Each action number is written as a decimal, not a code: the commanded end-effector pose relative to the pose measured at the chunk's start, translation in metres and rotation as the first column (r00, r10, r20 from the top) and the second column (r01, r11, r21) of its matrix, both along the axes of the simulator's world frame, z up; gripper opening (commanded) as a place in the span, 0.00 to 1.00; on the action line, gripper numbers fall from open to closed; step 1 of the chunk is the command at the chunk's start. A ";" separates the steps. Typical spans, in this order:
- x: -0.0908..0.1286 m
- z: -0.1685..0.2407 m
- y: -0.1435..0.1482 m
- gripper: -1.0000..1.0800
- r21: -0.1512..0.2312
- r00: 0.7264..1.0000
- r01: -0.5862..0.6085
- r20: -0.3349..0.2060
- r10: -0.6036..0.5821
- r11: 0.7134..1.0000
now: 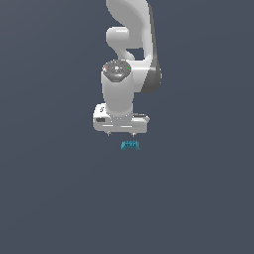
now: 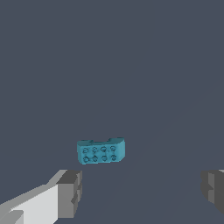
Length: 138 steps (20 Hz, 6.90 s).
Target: Pick up the object and move it to a goal position.
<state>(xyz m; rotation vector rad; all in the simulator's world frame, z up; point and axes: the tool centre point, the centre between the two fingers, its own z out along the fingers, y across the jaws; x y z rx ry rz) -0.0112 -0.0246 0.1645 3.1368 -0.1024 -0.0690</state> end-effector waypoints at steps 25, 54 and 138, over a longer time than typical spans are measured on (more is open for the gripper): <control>-0.002 -0.002 -0.025 0.96 -0.027 0.999 0.049 -0.002 -0.049 0.998; -0.012 -0.047 0.013 0.96 -0.017 0.752 0.659 0.021 -0.659 0.752; -0.024 -0.091 -0.056 0.00 0.001 0.071 0.998 0.043 -0.997 0.071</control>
